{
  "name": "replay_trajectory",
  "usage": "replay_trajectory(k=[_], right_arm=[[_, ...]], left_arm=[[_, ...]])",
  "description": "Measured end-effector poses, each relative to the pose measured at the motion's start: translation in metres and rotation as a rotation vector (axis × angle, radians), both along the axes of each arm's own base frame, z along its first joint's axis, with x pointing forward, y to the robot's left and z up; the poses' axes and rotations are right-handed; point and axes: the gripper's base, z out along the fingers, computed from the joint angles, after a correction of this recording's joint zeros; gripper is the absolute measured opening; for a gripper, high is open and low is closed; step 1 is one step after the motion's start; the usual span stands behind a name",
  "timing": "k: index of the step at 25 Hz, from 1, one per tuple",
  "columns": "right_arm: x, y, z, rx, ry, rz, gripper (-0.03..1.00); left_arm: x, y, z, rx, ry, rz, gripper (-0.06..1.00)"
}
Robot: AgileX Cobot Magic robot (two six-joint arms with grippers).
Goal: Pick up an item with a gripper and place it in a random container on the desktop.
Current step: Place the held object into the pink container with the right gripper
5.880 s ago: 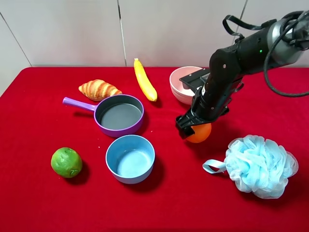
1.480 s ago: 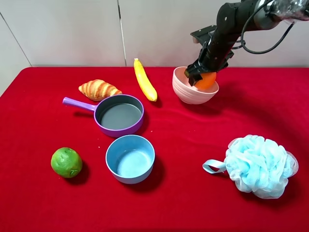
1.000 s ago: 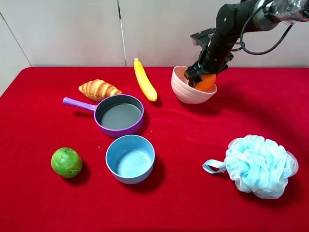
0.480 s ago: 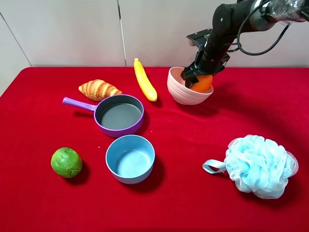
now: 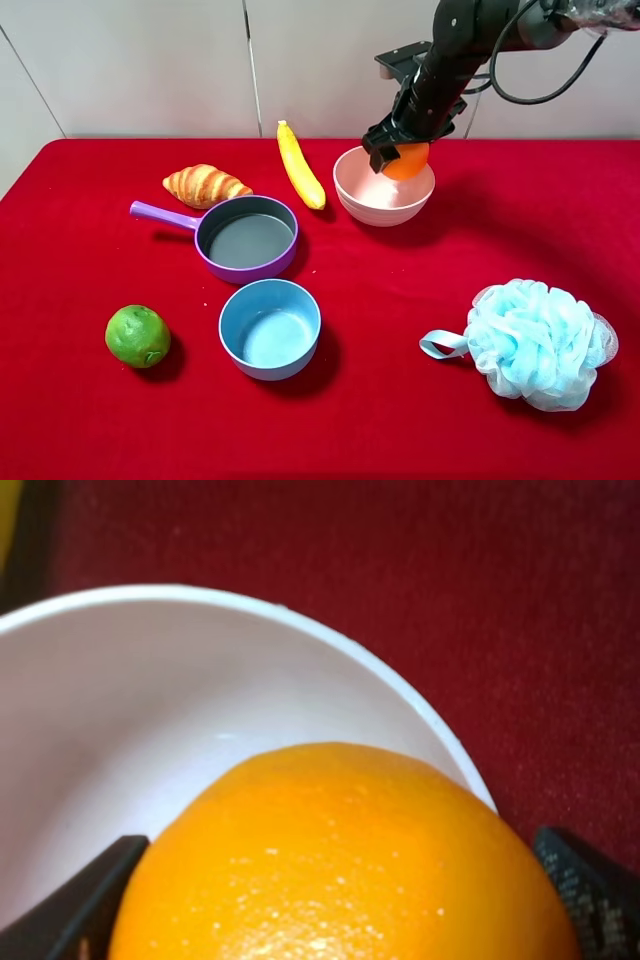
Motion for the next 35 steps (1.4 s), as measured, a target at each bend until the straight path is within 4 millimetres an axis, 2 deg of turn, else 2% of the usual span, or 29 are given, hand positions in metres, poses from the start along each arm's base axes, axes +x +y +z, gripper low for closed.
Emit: replay_trajectory(k=[14,35], right_arm=[[-0.013,0.028,0.0,0.039,0.023,0.039,0.55],[-0.017,0.028,-0.004,0.019,0.077,0.044,0.55]], left_arm=[[0.0,0.0,0.0,0.0,0.0,0.0,0.98],[0.0,0.0,0.0,0.0,0.0,0.0,0.98]])
